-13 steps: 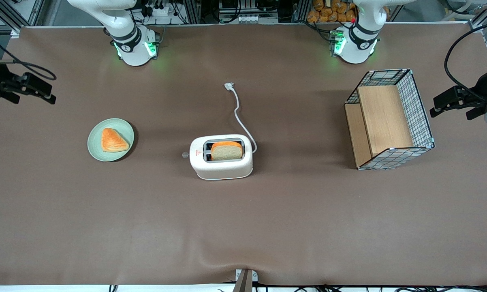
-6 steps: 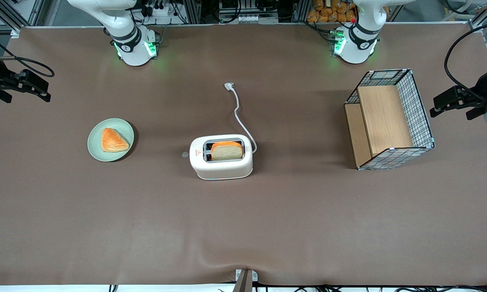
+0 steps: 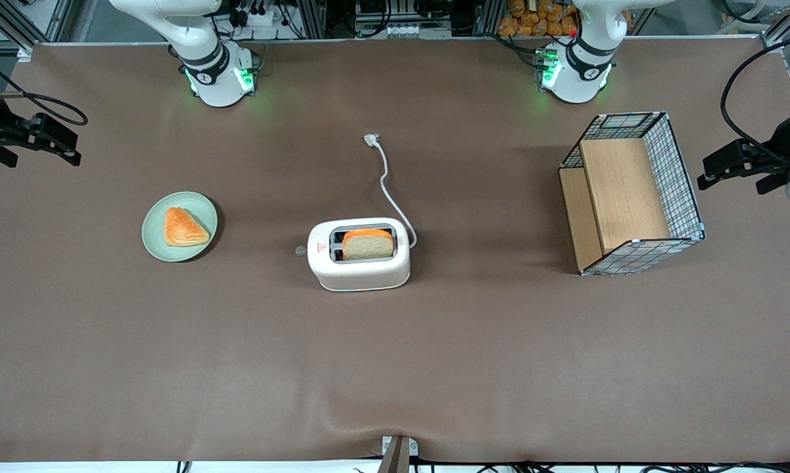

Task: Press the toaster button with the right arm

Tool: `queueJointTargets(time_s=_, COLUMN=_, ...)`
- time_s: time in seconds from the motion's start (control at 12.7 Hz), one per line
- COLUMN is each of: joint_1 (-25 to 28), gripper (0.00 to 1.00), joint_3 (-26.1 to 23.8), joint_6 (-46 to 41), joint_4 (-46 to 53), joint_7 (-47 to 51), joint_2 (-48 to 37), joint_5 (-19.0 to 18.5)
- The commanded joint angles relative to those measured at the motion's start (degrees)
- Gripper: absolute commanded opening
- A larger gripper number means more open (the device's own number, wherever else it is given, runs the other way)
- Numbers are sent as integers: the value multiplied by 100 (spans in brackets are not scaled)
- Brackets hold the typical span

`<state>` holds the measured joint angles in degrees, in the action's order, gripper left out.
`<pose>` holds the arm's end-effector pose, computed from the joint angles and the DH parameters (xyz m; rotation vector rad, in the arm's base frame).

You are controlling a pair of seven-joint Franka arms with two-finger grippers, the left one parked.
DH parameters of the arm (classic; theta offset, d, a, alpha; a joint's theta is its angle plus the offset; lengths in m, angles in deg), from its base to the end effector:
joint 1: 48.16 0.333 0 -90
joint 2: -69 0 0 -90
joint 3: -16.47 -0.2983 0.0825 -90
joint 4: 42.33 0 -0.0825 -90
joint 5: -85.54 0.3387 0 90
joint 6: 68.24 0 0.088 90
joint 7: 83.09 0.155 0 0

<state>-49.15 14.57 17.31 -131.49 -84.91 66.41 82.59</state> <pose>0.4874 -0.0002 0.5810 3.0880 0.0680 -0.0282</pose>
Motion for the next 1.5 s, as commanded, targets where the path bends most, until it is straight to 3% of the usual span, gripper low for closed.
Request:
queueJointTargets(time_s=0.0, joint_1=-112, gripper=100, joint_3=-22, joint_6=14, joint_4=66, joint_7=-91, joint_2=30, joint_5=-30)
queueJointTargets(time_s=1.42, joint_1=-129, gripper=100, joint_3=13, joint_6=75, joint_4=75, joint_7=-56, joint_2=74, joint_5=181)
